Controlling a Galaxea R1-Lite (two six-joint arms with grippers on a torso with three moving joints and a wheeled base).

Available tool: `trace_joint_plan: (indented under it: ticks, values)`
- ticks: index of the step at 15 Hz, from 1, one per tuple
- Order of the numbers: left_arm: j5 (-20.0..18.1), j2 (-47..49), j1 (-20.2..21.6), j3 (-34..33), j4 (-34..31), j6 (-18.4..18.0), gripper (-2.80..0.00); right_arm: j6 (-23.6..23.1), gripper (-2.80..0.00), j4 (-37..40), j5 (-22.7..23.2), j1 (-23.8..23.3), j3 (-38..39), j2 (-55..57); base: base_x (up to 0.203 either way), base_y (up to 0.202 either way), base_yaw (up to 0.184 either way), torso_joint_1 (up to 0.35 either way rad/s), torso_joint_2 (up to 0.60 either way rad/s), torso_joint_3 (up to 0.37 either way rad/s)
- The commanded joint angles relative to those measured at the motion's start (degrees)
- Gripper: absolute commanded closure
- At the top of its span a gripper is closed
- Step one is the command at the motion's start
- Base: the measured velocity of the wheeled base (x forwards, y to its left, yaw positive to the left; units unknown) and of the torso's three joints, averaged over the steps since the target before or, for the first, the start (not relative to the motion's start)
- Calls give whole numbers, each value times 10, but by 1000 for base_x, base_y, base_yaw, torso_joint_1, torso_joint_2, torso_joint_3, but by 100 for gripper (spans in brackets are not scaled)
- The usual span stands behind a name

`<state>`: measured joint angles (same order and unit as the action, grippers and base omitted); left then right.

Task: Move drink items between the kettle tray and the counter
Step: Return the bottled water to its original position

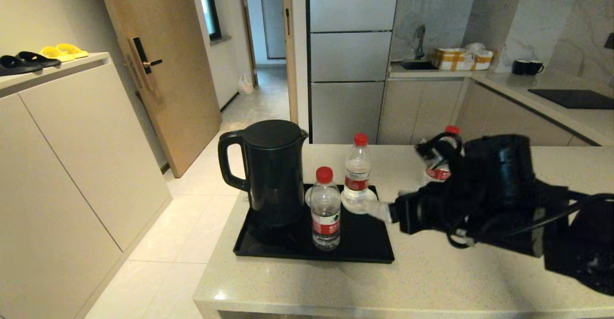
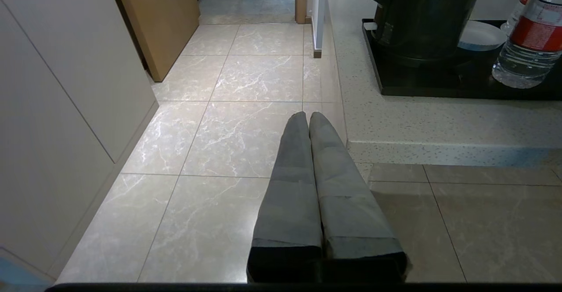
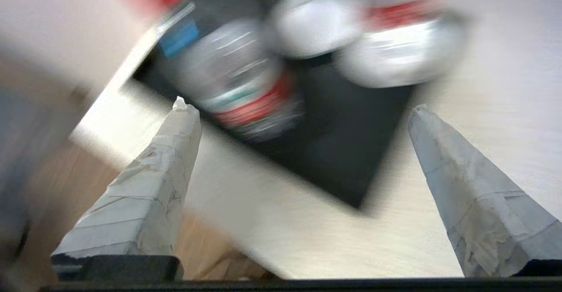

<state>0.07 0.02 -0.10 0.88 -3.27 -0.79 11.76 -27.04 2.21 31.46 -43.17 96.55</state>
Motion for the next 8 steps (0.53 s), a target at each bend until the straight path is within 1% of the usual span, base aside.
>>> trace_joint_plan:
  ticks: [1,2,3,4,6,7,8]
  values:
    - [0,1,0,0,-1,0,0,1,-280,84,-5,-86,-34,-75,0,0,0,0,0,0]
    - [0,1,0,0,0,0,0,0,-280,130,-6,-119,-52,-86,0,0,0,0,0,0]
    - [0,1,0,0,0,0,0,-1,-83,166,-6,-151,-67,-93,0,0,0,0,0,0]
    - [0,1,0,0,0,0,0,-1,0,197,-7,-171,-92,-95,0,0,0,0,0,0]
    - [0,1,0,0,0,0,0,2,0,268,-19,-201,-143,-80,0,0,0,0,0,0]
    - [0,1,0,0,0,0,0,11,0,307,-46,-208,-173,-57,0,0,0,0,0,0]
    - [0,1,0,0,-1,0,0,30,0,328,-70,-214,-193,-36,0,0,0,0,0,0]
